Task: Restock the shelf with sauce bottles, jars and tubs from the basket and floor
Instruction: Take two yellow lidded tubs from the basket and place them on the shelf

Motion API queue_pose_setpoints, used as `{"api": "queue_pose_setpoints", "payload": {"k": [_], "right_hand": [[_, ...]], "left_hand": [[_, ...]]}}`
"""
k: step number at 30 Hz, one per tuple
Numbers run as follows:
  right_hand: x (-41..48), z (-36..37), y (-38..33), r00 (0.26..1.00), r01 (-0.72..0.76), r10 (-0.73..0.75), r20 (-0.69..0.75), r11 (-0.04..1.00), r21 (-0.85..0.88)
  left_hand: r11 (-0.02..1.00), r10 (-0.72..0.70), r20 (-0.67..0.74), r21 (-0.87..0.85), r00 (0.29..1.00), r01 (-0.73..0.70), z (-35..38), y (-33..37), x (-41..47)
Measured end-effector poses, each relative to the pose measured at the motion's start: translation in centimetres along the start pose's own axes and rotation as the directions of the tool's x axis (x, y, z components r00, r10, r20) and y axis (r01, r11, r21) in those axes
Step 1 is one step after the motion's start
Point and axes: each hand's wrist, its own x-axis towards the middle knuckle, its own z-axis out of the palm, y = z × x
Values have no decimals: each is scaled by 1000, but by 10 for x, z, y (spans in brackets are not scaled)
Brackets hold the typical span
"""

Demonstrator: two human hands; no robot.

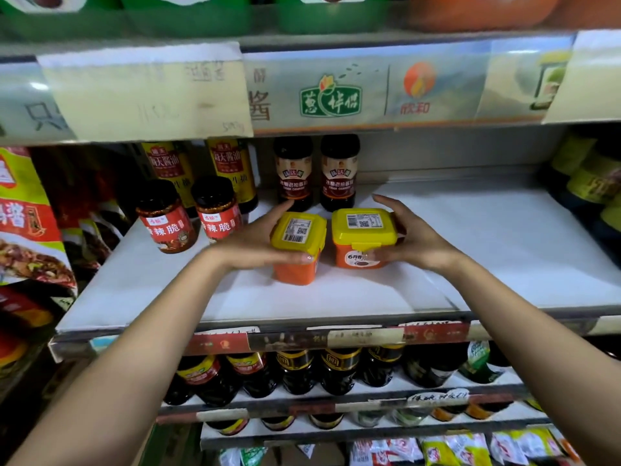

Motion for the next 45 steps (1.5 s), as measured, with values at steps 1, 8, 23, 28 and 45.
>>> {"api": "queue_pose_setpoints", "payload": {"k": [1, 8, 23, 28, 45], "right_hand": [[-2, 0, 1, 1000, 9, -9, -14, 1000, 18], [-5, 18, 18, 995, 48, -36, -93, 989, 138], [1, 11, 19, 998, 20, -16, -69, 998, 57], [1, 11, 24, 996, 5, 2, -94, 997, 76], [18, 18, 20, 986, 30, -28, -166, 999, 11]], "left_hand": [[999, 35, -123, -9, 992, -36, 8, -6, -5], [982, 191, -568, 96, 801, -166, 56, -21, -11], [897, 108, -224, -398, 969, -192, 7, -49, -13], [897, 70, -175, -420, 982, -139, 3, -55, -13], [936, 72, -399, -290, 914, -200, 15, -47, 15]]}}
